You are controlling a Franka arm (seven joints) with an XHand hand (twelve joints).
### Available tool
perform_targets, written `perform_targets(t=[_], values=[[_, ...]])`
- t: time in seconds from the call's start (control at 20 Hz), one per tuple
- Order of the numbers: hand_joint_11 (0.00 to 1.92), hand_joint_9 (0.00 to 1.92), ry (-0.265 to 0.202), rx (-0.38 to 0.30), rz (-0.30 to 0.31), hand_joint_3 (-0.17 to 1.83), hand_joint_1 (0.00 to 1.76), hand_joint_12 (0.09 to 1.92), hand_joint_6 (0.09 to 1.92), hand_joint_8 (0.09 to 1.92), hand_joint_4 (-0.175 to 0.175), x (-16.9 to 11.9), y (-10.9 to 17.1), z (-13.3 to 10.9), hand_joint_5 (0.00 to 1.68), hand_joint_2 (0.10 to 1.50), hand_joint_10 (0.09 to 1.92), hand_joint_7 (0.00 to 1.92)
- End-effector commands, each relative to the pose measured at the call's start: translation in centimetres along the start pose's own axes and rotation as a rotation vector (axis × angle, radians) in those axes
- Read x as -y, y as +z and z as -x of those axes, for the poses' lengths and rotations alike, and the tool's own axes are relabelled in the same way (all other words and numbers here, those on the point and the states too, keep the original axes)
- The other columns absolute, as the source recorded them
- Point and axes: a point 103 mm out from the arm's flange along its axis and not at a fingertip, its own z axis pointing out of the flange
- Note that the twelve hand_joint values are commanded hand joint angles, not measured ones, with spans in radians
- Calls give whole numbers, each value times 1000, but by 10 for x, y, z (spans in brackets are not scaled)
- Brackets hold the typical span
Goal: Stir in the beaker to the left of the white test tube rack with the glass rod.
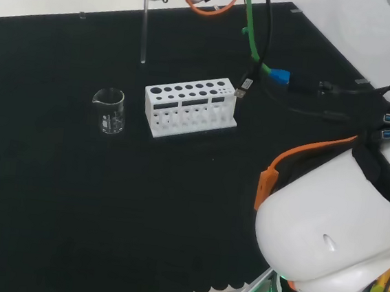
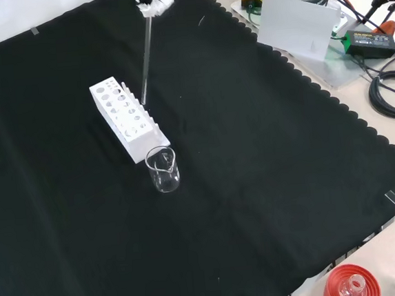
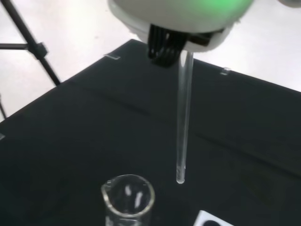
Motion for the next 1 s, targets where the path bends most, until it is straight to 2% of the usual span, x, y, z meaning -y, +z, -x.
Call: perform_targets(t=[0.05, 0.4, 1.0], values=[[1609, 1661, -66, -17, -11, 740, 1333, 642, 568, 738, -175, -16, 7, -32, 1215, 607, 611, 1389], [1610, 1664, -97, -41, -12, 740, 1333, 638, 563, 732, -175, -27, 17, -37, 1218, 606, 605, 1392], [1613, 1668, -113, -47, -35, 740, 1333, 636, 556, 726, -175, -42, 37, -31, 1222, 604, 599, 1395]])
